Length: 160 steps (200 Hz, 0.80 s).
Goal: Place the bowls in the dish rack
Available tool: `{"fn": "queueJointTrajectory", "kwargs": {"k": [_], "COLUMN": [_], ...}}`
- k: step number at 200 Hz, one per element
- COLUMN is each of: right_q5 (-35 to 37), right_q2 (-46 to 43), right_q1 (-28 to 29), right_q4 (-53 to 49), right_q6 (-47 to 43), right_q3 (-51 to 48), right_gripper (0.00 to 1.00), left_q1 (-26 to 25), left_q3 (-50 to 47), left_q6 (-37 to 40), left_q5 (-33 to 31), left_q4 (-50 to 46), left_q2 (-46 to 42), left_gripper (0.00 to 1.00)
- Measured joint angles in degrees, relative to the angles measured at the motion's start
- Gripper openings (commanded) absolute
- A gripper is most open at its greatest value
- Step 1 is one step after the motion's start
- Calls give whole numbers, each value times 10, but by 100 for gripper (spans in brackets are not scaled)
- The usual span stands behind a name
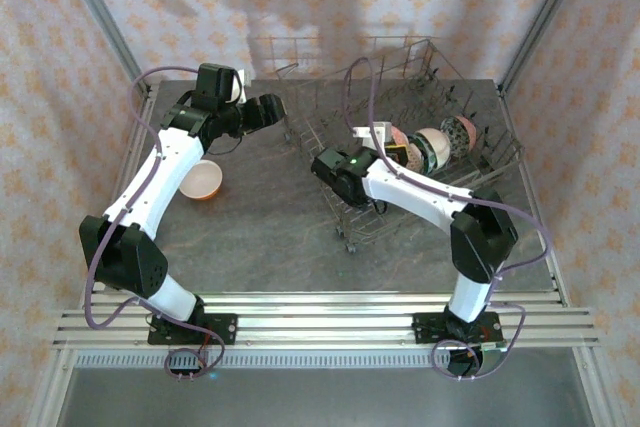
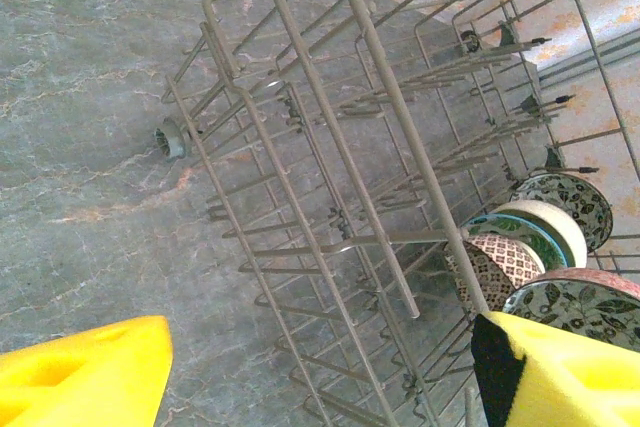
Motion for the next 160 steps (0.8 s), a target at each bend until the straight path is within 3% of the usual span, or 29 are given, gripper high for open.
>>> {"fn": "queueJointTrajectory", "kwargs": {"k": [44,160], "right_q5": [9,-65], "right_q2": [11,5], "right_q1": [5,-7], "right_q4": [-46,-20], "right_q6": [47,-19], "right_q3": [15,11], "right_gripper": [1,1], "left_q1": [-3,-27], "left_q3": [0,15], "left_q6": [0,0], "left_q5": [0,-1], "left_q4": [0,-6], "left_q2": [0,0], "left_gripper": [80,80]}}
